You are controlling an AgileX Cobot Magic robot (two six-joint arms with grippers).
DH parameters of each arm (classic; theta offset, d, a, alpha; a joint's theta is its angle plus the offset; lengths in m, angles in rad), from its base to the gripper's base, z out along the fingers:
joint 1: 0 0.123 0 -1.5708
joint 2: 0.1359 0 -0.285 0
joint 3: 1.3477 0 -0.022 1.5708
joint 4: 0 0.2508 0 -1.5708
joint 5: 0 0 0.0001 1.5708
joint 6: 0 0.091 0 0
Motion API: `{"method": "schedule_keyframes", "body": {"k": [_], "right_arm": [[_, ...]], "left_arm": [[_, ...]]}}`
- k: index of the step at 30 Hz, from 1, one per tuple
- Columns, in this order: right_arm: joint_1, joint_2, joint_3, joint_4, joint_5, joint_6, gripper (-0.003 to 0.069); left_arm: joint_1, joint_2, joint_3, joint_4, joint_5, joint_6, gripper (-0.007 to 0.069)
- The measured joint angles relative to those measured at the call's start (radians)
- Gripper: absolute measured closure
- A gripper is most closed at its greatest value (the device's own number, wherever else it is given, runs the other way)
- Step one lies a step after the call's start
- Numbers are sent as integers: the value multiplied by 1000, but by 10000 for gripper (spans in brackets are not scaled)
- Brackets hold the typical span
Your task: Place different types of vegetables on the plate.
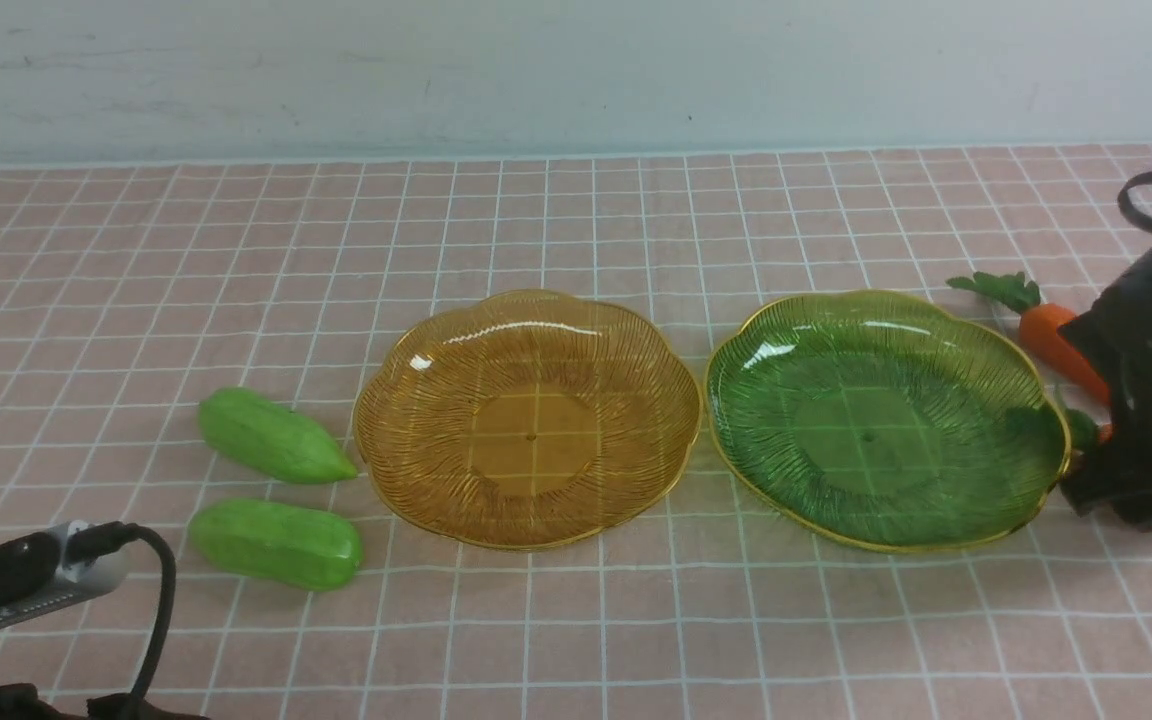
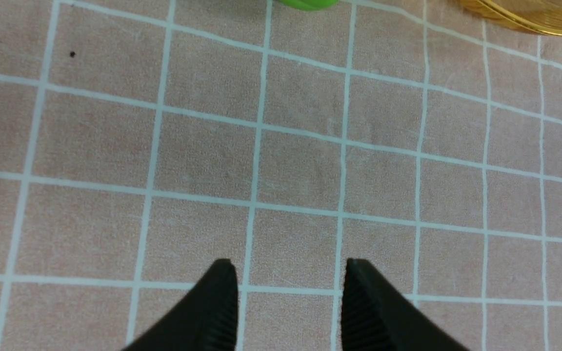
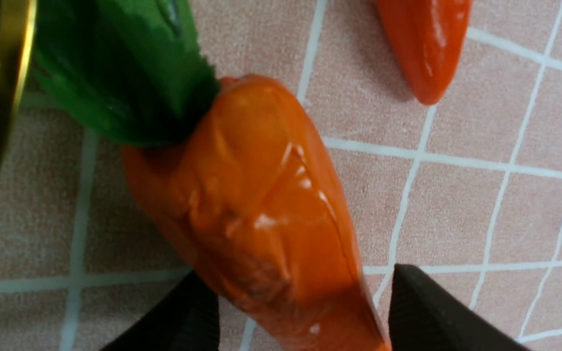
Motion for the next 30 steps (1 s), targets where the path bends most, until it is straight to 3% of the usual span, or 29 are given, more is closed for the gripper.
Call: {"method": "schedule_keyframes", "body": {"k": [3,6,14,18,22,25,30], "right_arm": [[0,1,-1,-8,0,0,282],[0,1,-1,-26,28,0,409],[0,-106,-120,-57,189,23,410],[0,-177,-278,274,218,-34,410],[4,-153,-303,644,128,-154,410],[22,-99,-303,721,60,-184,400],[40,-50,-308,709,4,-189,214]], "left_arm": [[0,0,0,0,1,-1,344],[0,0,0,0,1,-1,344],[0,0,0,0,3,-2,344],[0,0,0,0,4,-2,344],[0,0,0,0,4,-2,344],[0,0,0,0,4,-2,344],[0,0,0,0,4,-2,344]]}}
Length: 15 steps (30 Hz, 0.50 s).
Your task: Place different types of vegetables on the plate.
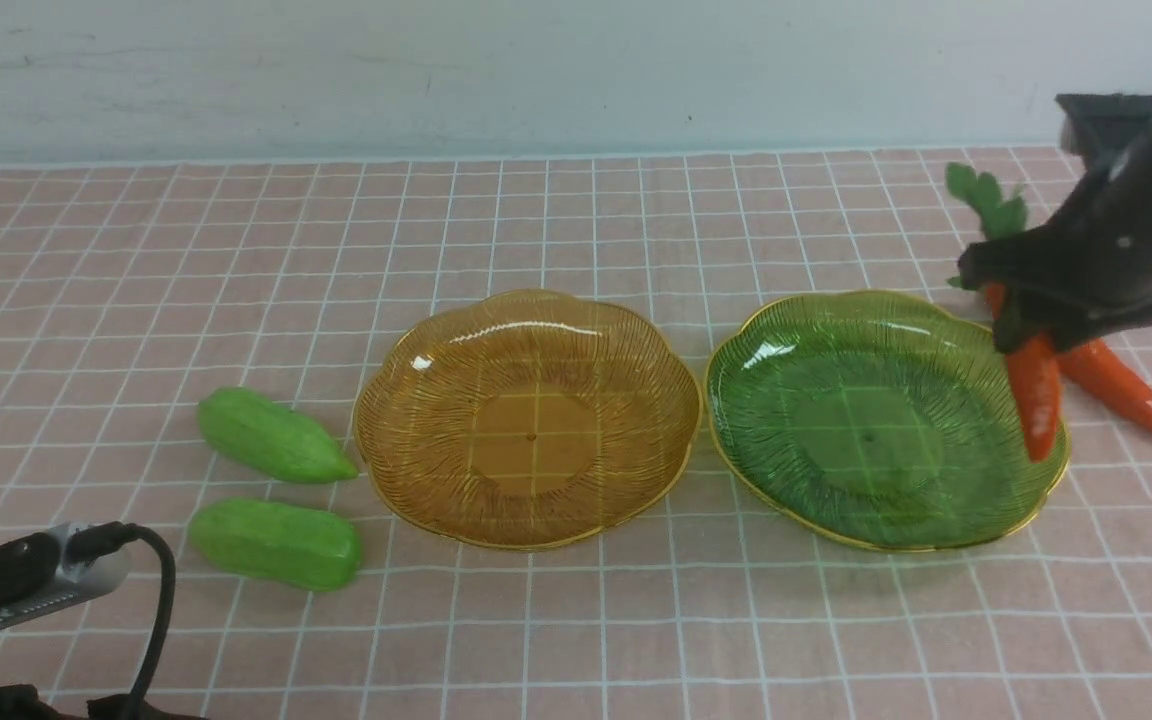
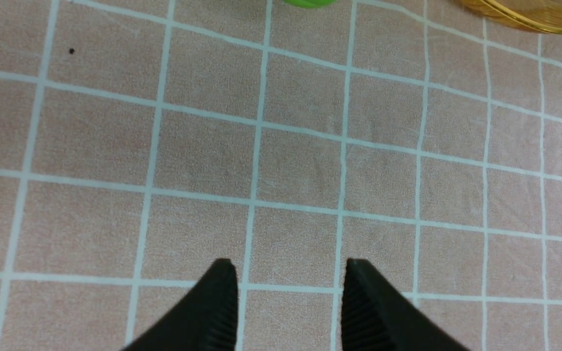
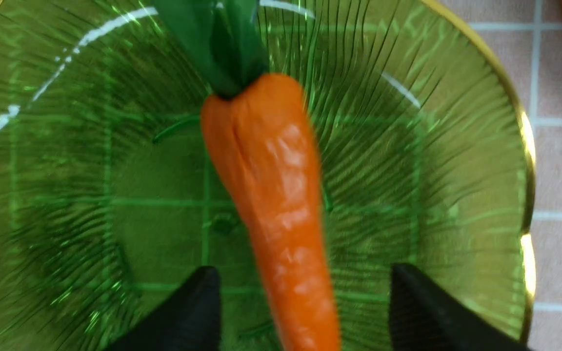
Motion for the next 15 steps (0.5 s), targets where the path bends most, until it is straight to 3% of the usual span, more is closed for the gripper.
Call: {"method": "schedule_keyframes", "body": {"k": [5,15], "right_arm": [[-23,0,-28,-107,-19,4,98],[-143,76,-46,-330,-83,7,79]], "left_arm": [[0,0,0,0,0,0,344],[0,0,0,0,0,0,344]]}}
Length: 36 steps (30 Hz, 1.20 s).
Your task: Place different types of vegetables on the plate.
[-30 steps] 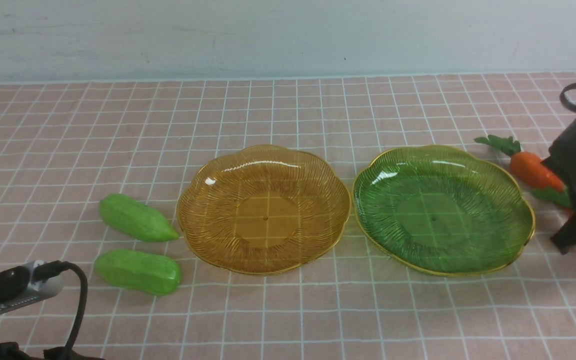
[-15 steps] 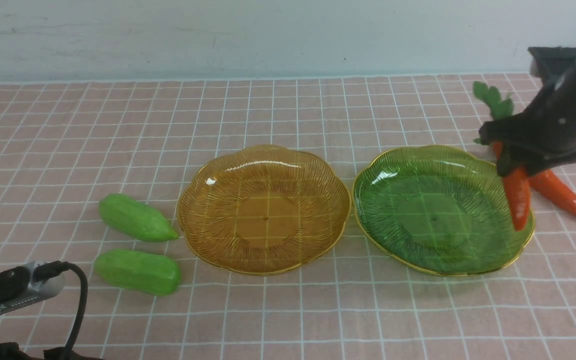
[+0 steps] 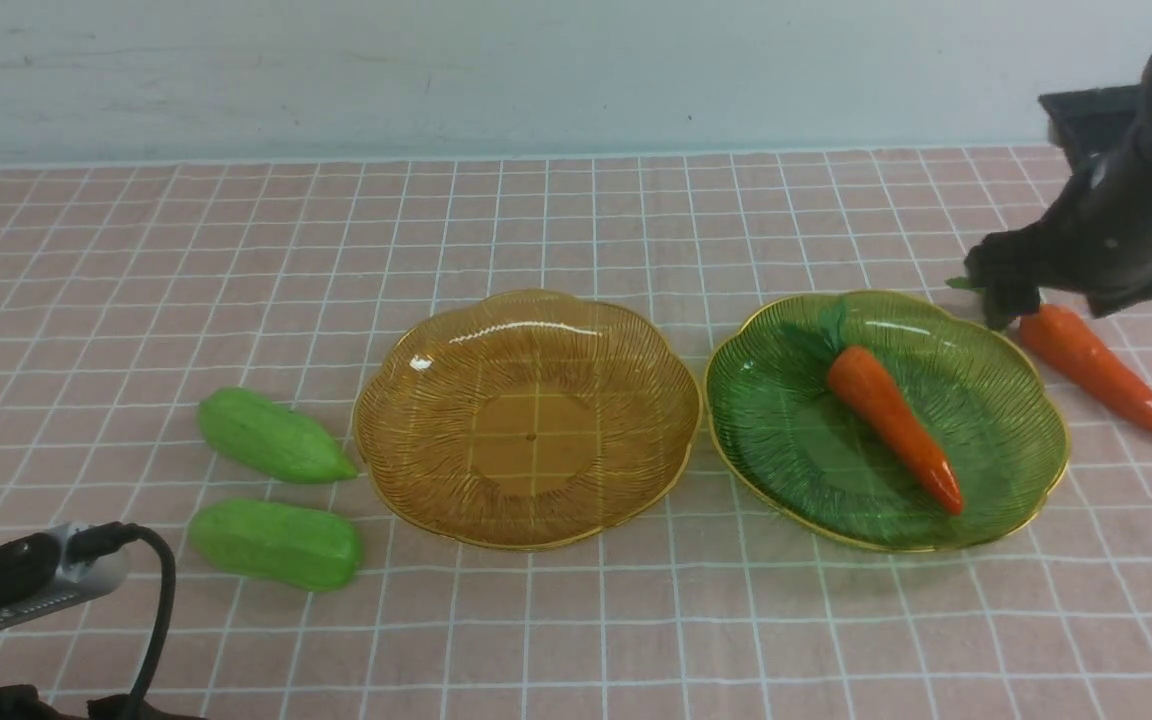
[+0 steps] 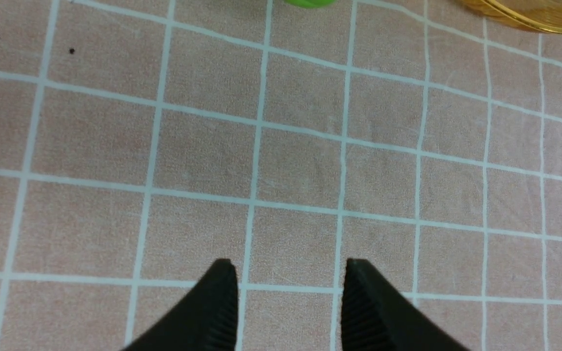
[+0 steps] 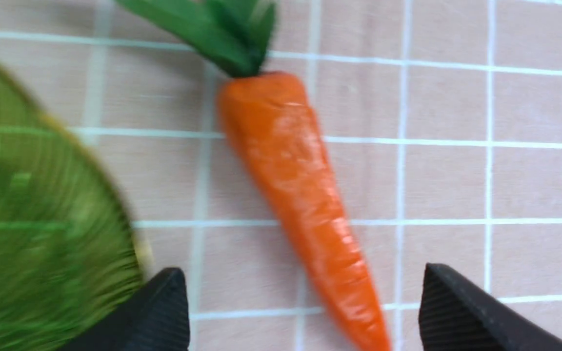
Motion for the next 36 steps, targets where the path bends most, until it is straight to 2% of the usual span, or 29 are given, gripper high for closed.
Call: {"method": "schedule_keyframes", "body": {"k": [7,14,17,20,23,26,28,32,33,34,36], "right_arm": [[-25,107,0,-100,-52,0,79],[-25,161,-2,-118,-71,1,109],[-25,164,-5,-121,-69,0,204],[-23,166,-31,-120,-21,0,361],[-17,166,-91,-123,80,-11,480],[-5,163,-187,-117,207,-26,468],[6,154,-267,-83,291,-31,469],[24,132,-365,19,333,-37,469],[39,104,-395,120,338,-46,469],[41,100,-395,134,339,-47,469],[76,58,-385,306,352,-68,469]], "left_arm": [[0,0,0,0,1,0,344],[0,0,0,-7,2,0,344],[0,0,0,-8,2,0,344],[0,0,0,-10,2,0,344],[0,0,0,-10,3,0,344],[0,0,0,-11,3,0,344],[0,0,0,-11,3,0,344],[0,0,0,-11,3,0,344],[0,0,0,-11,3,0,344],[0,0,0,-11,3,0,344],[0,0,0,-12,3,0,344]]}}
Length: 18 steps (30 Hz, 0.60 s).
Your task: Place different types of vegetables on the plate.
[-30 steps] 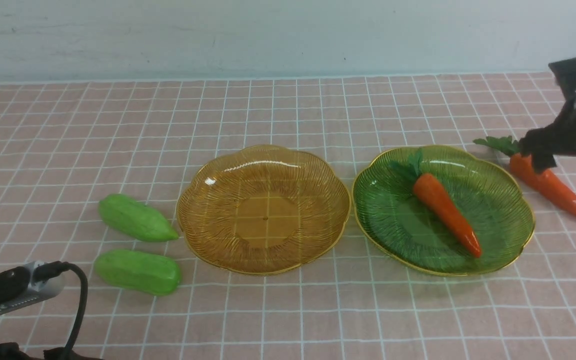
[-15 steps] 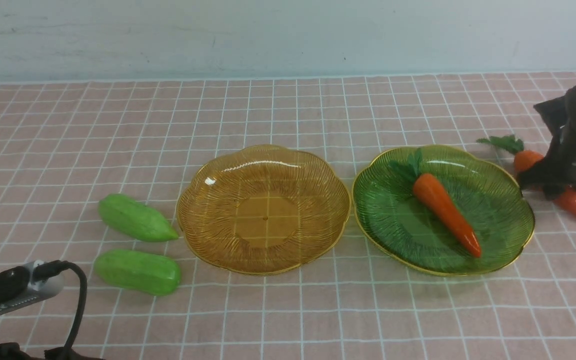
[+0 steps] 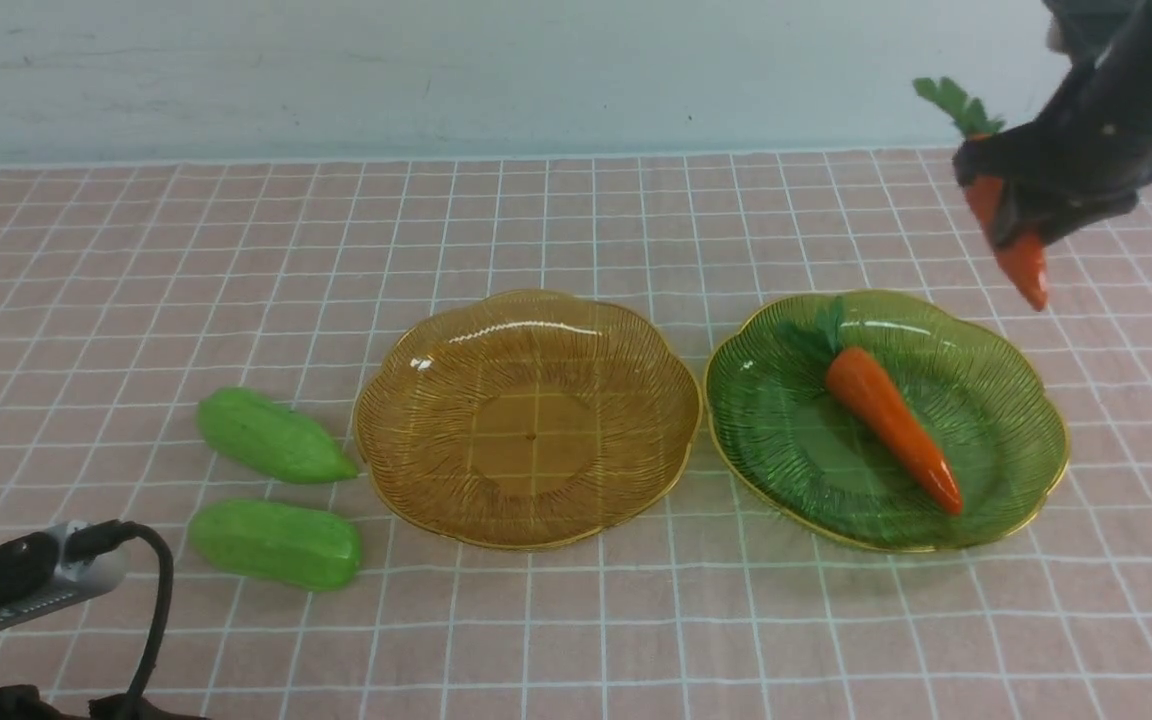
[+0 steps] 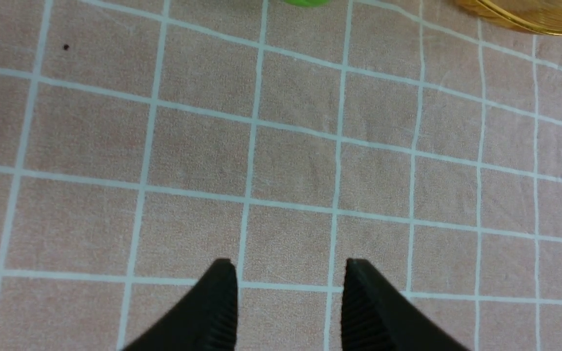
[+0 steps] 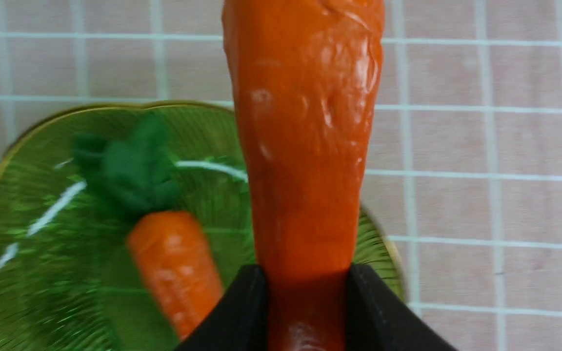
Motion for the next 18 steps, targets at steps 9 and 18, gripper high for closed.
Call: {"method": "schedule_keyframes", "body": {"k": [9,18], "right_arm": [[71,-15,183,19,6,-37,438],[70,-46,280,8,3,21,36]], "left_arm": [[0,0,0,-2,0,0,344],[0,0,0,-2,-1,0,292]]}}
